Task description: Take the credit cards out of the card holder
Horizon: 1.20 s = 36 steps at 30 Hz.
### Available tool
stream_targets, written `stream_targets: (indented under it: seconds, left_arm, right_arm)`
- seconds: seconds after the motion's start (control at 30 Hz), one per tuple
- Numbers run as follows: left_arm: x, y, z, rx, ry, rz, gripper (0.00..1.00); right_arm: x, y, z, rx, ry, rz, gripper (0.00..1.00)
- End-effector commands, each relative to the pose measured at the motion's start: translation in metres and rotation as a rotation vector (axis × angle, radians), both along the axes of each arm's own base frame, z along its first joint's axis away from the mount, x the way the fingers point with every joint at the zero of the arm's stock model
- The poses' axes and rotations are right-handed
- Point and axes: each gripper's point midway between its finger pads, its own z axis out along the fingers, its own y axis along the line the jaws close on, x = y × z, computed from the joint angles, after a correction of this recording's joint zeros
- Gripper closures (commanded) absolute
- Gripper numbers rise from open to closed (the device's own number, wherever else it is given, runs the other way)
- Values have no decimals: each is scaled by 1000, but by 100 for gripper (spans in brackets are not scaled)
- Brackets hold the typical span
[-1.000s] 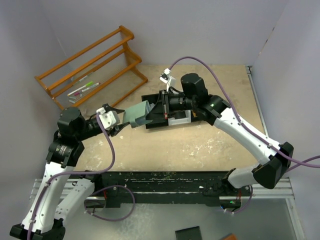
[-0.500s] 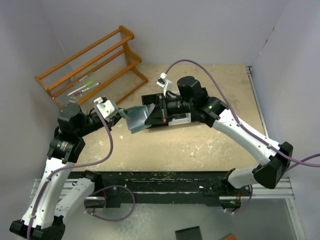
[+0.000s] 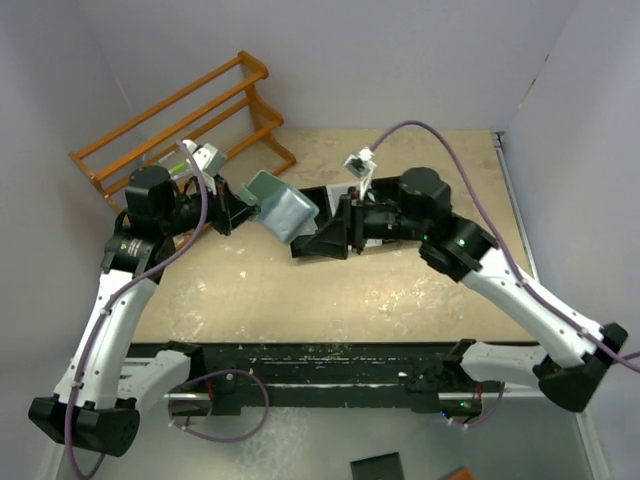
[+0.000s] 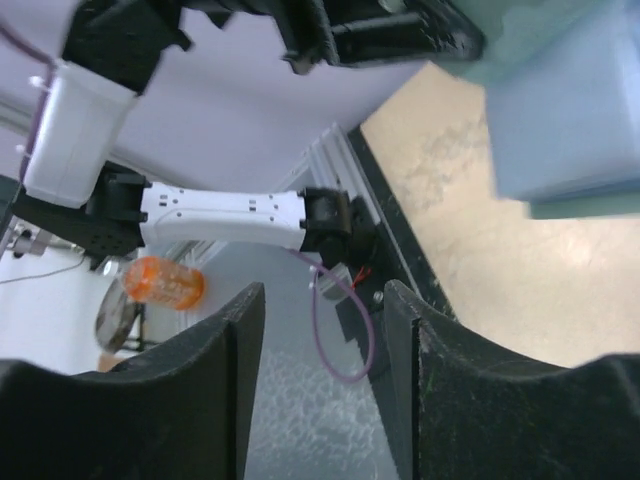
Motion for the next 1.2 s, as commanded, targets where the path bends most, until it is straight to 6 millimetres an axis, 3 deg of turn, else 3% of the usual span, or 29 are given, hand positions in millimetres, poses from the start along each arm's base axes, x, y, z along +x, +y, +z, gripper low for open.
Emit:
stream_targets:
  seconds: [0.0,0.1,0.23,0.43,0.5,0.67,0.8,0.9,1.0,1.17]
  left_arm:
    - [-13,-14,36,-220,159,-23,100]
    - [-17,-21,43,-302,225,-53,100]
    - [-31,-29,66,-386,227,-133,100]
    - [-52,-36,102,-447,182,-259,100]
    - [-58,-36,112,-453,158,-280,100]
    - [-70,-37,119,-463,155,-316,100]
    - [-75,-36,123,-470,159,-331,100]
    - [-80,-36,127,-469,147,-338,100]
    - [-81,-36,125,-462,143,-338,100]
    - [-77,-34,112,-438,139,-308,100]
  right_arm:
    - [11,-21,53,159,-243,-157,44]
    - [20,-31,48,160,-252,-245,41]
    - [23,-36,10,78,-177,-280,38]
    - [16,-21,-30,131,-65,-188,24]
    - [10,-18,-23,237,-43,-131,22]
    - [-9,-17,20,504,-118,7,17]
    - [-8,-12,33,590,-112,70,17]
    - [-10,-21,49,700,-118,102,18]
    - [-10,-26,60,747,-109,124,21]
    - [-22,-40,78,819,-148,161,37]
